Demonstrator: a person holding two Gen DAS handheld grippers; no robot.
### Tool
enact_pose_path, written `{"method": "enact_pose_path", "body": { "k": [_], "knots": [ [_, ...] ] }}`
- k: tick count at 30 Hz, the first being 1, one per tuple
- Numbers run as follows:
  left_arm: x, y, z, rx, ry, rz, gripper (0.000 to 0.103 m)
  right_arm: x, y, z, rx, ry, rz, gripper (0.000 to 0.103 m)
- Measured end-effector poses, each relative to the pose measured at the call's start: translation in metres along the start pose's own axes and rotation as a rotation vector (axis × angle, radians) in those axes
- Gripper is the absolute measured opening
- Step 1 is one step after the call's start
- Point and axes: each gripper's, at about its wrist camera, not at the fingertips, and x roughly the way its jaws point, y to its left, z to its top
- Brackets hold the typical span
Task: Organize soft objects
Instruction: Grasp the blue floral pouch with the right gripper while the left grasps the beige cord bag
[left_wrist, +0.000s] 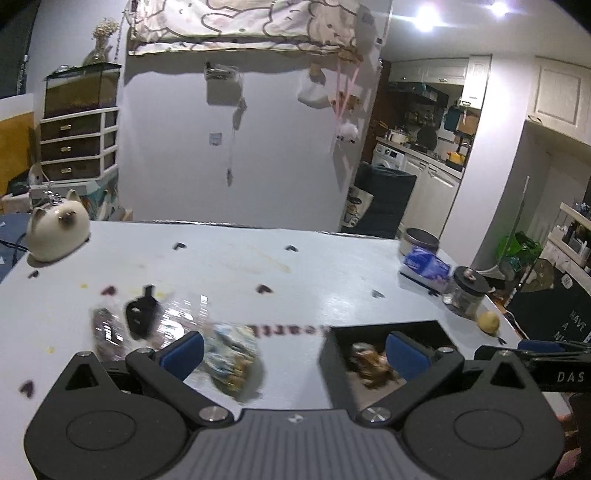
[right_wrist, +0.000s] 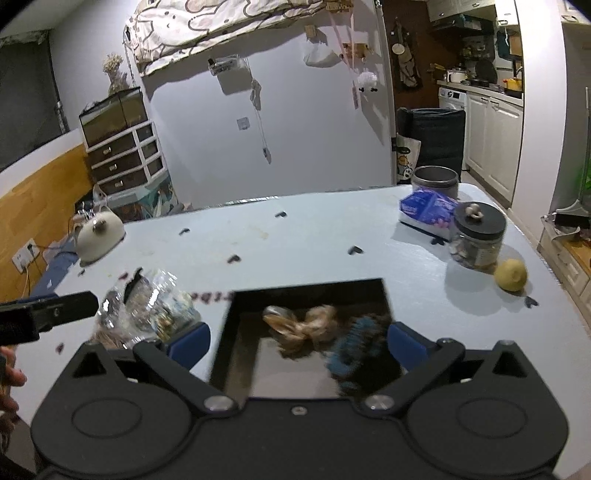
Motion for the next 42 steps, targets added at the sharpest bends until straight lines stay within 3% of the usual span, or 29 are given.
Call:
{"method": "enact_pose_path", "body": {
  "k": [12, 22, 32, 42],
  "knots": [
    [-0.003, 0.107, 0.020, 0.004, -0.026, 0.023, 0.103, 0.047, 0.096, 0.007, -0.003, -0.005, 0.012, 0.103],
    [0.024, 0.172, 0.025, -0.026, 0.032, 0.026, 0.103, 0.087, 0.148, 0.013, -0.046, 0.038, 0.004, 0.103],
    [0.076, 0.187, 0.035, -0.052, 0.118, -0.053, 0.103, 0.147, 0.169, 0.025, -0.109, 0.154, 0.018, 0.103],
    [0.146, 0.193, 0.051, -0.156, 0.260, -0.056, 0.103, 0.221, 0.200, 0.012, -0.258, 0.256, 0.028, 0.096]
  ]
}}
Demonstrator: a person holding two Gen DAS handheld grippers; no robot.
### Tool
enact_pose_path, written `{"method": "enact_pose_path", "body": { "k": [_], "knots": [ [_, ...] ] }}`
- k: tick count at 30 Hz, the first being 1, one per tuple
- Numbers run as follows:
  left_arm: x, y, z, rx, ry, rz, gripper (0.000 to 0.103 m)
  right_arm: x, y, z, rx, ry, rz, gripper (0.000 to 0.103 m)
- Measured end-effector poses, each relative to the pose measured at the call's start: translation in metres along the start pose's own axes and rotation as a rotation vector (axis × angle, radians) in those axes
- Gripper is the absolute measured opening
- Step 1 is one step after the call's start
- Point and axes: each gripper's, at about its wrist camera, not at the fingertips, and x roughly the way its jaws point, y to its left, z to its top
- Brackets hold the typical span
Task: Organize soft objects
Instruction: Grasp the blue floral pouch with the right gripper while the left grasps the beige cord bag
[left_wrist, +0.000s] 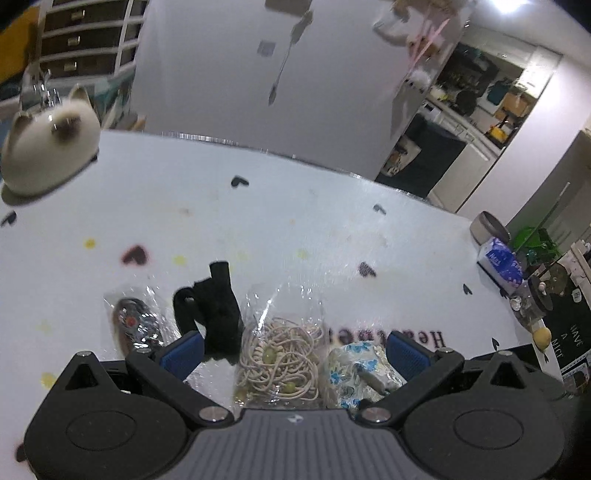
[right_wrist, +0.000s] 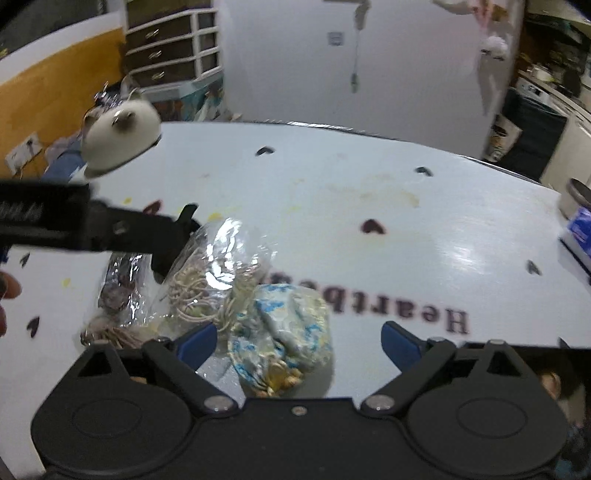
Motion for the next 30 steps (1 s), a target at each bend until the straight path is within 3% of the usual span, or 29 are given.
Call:
{"method": "enact_pose_path", "body": {
  "k": [4, 9, 12, 22, 30],
  "knots": [
    [0.020, -0.001, 0.004, -0.020, 0.044, 0.013, 0.103, 0.021, 0.006, -0.001, -0.028, 0.032, 0.020, 0.094],
    [0.042, -0.005, 0.005, -0.013, 0.088, 0.033, 0.103, 0.031, 0.004, -0.007, -0.022, 0.053, 0.013, 0.056],
    [0.056, -0.009, 0.003, 0.002, 0.117, 0.053, 0.103, 0.025, -0.002, -0.009, -0.012, 0.050, 0.019, 0.046],
    [0.094, -0.024, -0.006, 0.092, 0.182, 0.180, 0.100, -0.003, -0.022, -0.037, 0.084, 0.099, -0.004, 0.042],
    [0.100, -0.025, -0.013, 0.100, 0.201, 0.180, 0.070, -0.007, -0.020, -0.043, 0.082, 0.113, -0.001, 0.042]
  ]
}}
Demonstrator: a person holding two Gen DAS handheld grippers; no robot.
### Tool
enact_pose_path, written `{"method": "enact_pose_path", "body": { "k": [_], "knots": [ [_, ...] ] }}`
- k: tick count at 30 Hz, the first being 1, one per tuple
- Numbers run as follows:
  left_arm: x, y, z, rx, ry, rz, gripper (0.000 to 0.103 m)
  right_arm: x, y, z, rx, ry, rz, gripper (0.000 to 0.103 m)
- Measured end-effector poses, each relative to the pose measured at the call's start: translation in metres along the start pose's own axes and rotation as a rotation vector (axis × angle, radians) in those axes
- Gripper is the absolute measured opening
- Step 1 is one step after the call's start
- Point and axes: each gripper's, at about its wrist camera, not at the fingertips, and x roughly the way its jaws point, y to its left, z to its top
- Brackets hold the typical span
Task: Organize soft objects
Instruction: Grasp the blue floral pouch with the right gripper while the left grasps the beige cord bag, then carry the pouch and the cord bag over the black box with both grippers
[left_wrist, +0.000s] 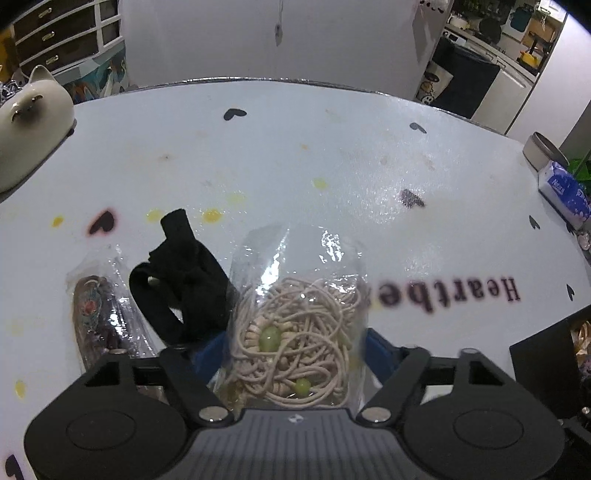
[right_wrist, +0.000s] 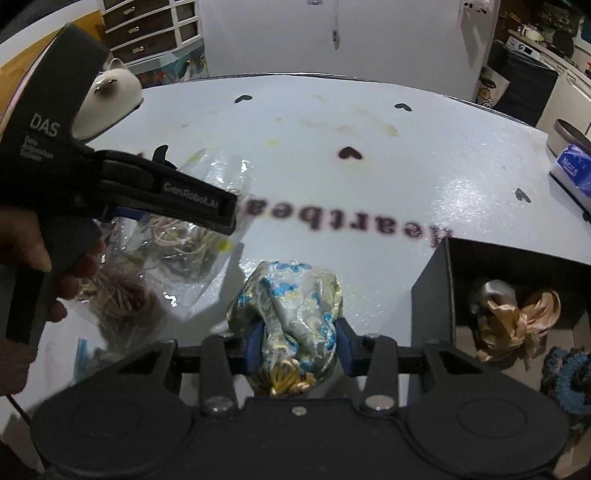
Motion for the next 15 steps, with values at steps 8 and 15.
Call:
{"method": "enact_pose_path", "body": {
  "k": [8, 15],
  "knots": [
    [-0.014, 0.008, -0.013, 0.001, -0.005, -0.044, 0.059, -0.005, 0.001, -0.005, 0.009, 0.003, 0.023, 0.041],
    [-0.040, 0.017, -0.030, -0.055, -0.031, -0.087, 0.059, -0.014, 0.002, -0.008, 0.012, -0.017, 0.025, 0.041]
  ]
}}
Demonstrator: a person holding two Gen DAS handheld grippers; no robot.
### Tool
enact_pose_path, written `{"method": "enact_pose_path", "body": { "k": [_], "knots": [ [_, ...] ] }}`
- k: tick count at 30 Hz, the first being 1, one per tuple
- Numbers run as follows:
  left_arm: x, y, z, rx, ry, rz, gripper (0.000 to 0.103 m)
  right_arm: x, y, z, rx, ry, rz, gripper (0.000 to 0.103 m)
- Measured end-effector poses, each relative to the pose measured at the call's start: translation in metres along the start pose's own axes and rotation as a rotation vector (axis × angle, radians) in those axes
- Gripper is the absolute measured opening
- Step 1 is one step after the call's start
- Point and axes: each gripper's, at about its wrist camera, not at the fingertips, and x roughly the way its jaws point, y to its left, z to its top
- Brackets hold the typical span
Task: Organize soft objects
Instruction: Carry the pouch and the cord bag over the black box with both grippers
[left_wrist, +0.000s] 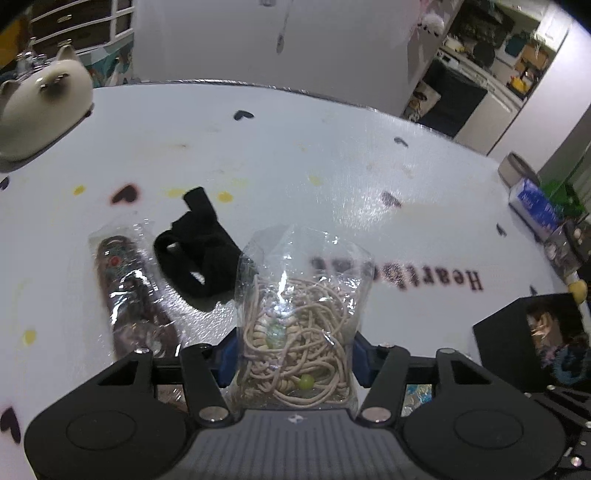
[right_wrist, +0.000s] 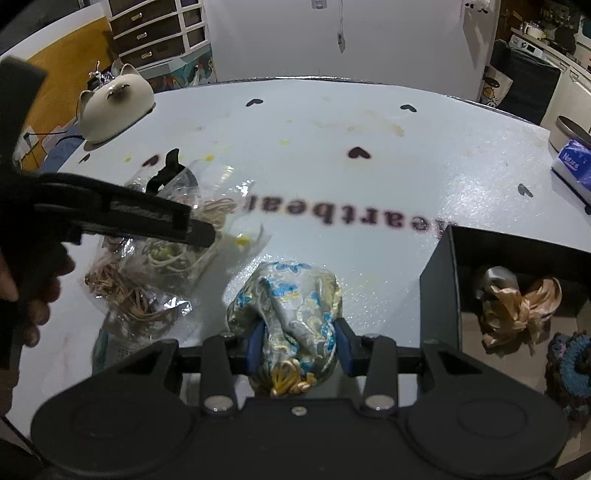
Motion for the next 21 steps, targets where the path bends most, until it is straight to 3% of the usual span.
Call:
{"method": "enact_pose_path", "body": {
  "k": [8, 21],
  "knots": [
    [-0.047, 0.009, -0.007, -0.094, -0.116, -0.062, 0.059, -0.035, 0.000, 0.001, 0.007, -0.114, -0.006, 0.041],
    [-0.119, -0.016, -0.025, -0.123, -0.279, -0.063, 0.059, -0.105, -0.030, 0.002, 0.078, -0.325, -0.023, 0.041]
  ]
}}
